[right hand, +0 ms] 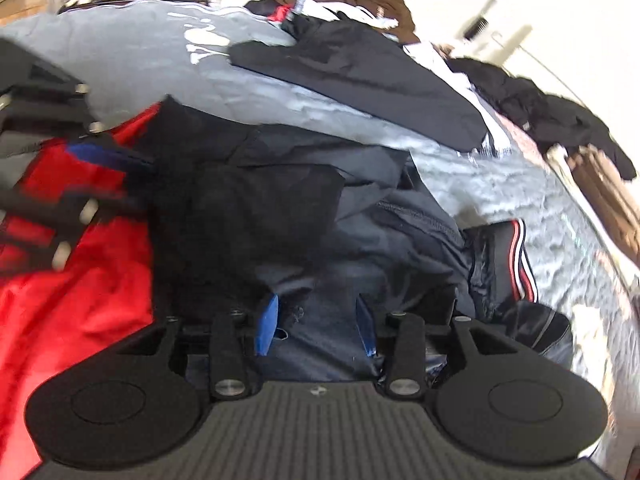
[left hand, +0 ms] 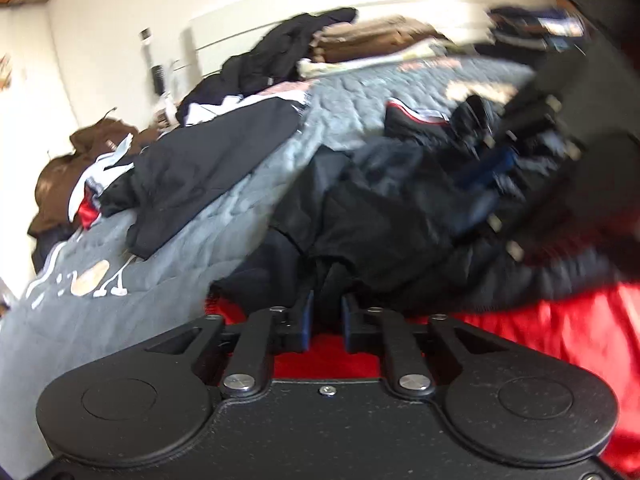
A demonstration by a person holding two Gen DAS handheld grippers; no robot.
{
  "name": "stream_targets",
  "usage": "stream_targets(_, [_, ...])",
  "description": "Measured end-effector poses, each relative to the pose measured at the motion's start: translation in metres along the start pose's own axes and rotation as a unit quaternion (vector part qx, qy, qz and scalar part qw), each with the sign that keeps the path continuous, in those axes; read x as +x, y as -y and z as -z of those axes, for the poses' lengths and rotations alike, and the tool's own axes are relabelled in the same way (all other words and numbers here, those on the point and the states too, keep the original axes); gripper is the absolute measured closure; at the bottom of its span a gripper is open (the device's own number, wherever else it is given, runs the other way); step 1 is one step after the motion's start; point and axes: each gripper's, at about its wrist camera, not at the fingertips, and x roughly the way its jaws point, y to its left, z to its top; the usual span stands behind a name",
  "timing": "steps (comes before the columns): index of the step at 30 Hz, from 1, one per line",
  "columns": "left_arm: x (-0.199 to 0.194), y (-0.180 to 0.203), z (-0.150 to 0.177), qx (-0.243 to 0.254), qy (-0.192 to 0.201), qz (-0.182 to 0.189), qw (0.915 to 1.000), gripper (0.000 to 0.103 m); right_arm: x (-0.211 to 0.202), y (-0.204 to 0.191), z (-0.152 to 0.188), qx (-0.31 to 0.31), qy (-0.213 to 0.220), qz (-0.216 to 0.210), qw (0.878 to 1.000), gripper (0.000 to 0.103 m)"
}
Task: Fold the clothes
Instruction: 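Lower the red lining onto the jacket and open the left tool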
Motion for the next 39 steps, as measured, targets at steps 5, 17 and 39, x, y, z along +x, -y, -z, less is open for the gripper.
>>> stream_targets(5, [-0.008, -0.007, -0.004, -0.037, 0.003, 0.027, 0.9989, 0.089, -0.017, -0.005, 0.001, -0.015, 0.025, -0.027, 0.999, 0.061])
stream_targets(17, [-0.026, -0.015, -0.011, -0.074, 0.040, 0.064, 0.9944, 0.094, 0.008, 0.004, -0.007, 0.046, 0.030, -0.026, 0.998, 0.069])
stream_targets(39, [0.003, 0.055, -0.033, -0.020, 0.034, 0.023, 0.9990, 0.032, -0.016, 0.046, 0.008, 0.158, 0.066, 0.025, 0.985, 0.097])
